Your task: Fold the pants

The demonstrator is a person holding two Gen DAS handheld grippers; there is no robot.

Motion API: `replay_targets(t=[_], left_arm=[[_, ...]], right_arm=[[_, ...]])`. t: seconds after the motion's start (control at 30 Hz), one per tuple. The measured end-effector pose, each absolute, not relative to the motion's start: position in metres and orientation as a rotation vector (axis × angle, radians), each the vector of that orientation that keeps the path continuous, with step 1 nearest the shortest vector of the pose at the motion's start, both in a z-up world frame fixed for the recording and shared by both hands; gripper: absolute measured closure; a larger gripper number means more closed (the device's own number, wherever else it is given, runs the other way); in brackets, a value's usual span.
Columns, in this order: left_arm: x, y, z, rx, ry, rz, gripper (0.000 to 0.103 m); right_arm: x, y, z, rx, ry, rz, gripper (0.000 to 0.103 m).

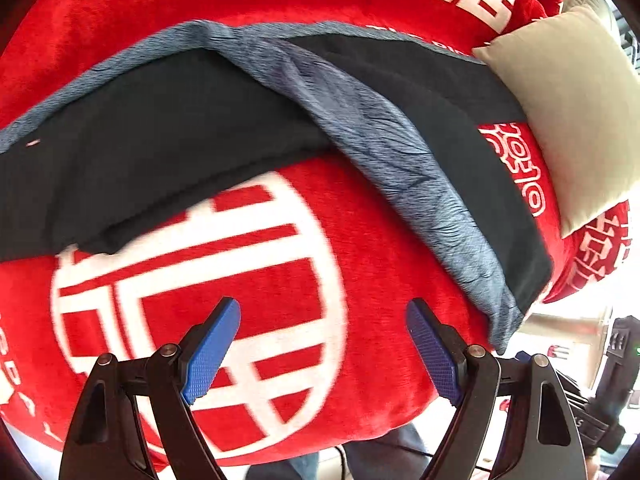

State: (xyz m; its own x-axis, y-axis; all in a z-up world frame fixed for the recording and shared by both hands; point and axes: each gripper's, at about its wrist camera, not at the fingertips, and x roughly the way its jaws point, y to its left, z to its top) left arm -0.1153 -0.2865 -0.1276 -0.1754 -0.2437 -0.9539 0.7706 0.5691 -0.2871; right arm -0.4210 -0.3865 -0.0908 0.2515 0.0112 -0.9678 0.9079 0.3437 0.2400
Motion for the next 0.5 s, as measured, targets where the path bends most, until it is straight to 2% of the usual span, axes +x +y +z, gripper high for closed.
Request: replay_targets(t=[0.13,0.27,0.5], left_arm=[[-0.127,-0.311,-0.141,0.473,1.511,-0.984,0.017],[-0.139,-0.332,-0.150,0.449,1.544,-0.997,0.017],[-0.149,-0.345,-0.154,0.428,1.588,-0.935,0.017]], right_arm=[[-0.428,-0.398,-0.097,1.076,1.097,-0.733,0.037],[-0.431,-0.405,-0.108,1.143,1.068,-0.642,0.051],[-0.437,-0.422,-0.123,1.306,1.007,-0.536,0.051]])
